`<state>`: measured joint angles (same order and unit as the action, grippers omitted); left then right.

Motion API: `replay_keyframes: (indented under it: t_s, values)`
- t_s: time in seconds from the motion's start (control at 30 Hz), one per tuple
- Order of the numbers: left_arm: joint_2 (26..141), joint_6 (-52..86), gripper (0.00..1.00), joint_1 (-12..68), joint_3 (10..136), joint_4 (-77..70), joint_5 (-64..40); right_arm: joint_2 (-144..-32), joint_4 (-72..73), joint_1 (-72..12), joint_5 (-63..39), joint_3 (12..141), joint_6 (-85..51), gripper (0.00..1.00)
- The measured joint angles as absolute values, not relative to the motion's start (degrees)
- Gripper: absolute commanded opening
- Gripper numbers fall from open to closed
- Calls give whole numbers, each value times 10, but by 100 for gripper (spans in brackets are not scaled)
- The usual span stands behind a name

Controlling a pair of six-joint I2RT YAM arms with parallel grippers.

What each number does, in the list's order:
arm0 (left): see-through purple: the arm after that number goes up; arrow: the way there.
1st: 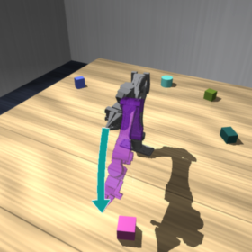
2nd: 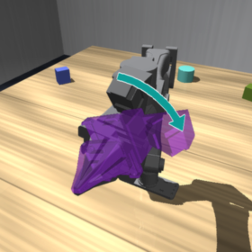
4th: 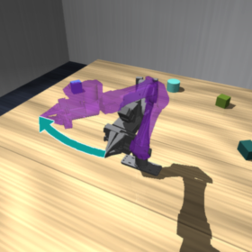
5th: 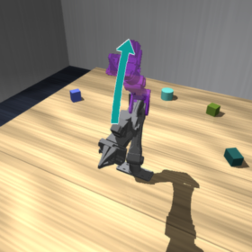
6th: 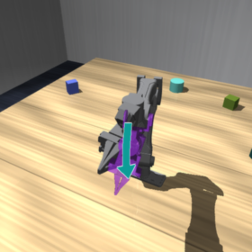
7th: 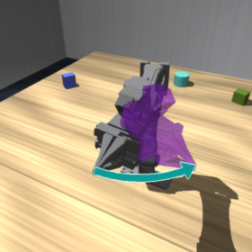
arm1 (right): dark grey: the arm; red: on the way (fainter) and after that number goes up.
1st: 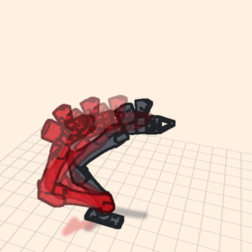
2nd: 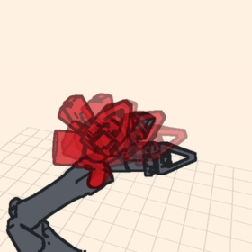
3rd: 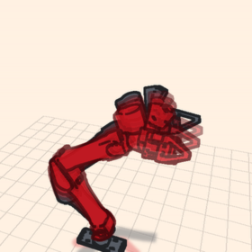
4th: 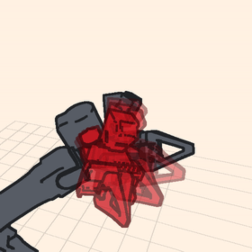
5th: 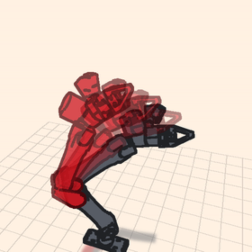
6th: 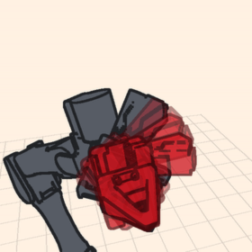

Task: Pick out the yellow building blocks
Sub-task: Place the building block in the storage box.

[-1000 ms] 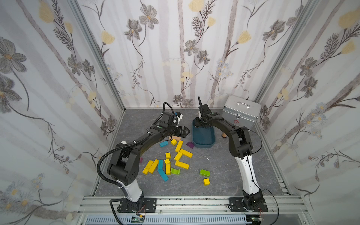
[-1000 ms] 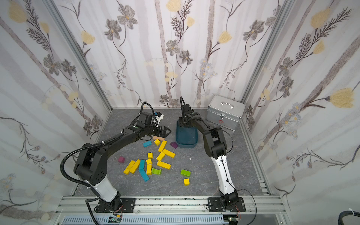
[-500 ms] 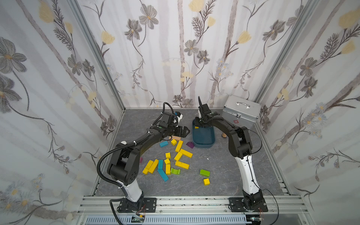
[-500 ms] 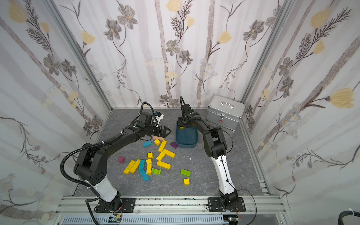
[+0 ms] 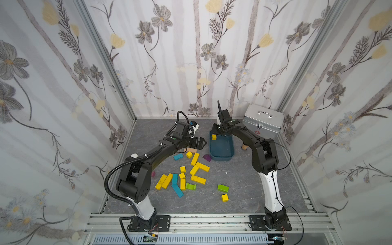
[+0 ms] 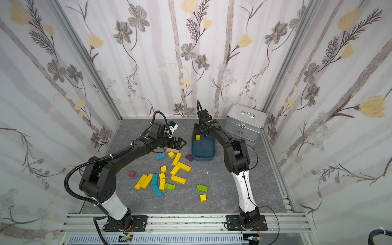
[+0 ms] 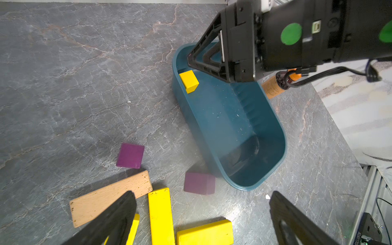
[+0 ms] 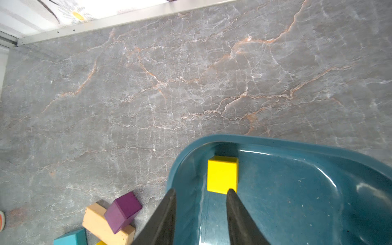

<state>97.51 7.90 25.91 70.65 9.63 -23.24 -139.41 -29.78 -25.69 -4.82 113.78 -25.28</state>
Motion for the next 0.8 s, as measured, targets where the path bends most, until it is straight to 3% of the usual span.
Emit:
replay_keyframes:
  t_s: [0.8]
  values:
    - [971, 73, 99, 269, 707, 102, -226, -1220, -268, -298, -11, 974, -217, 39]
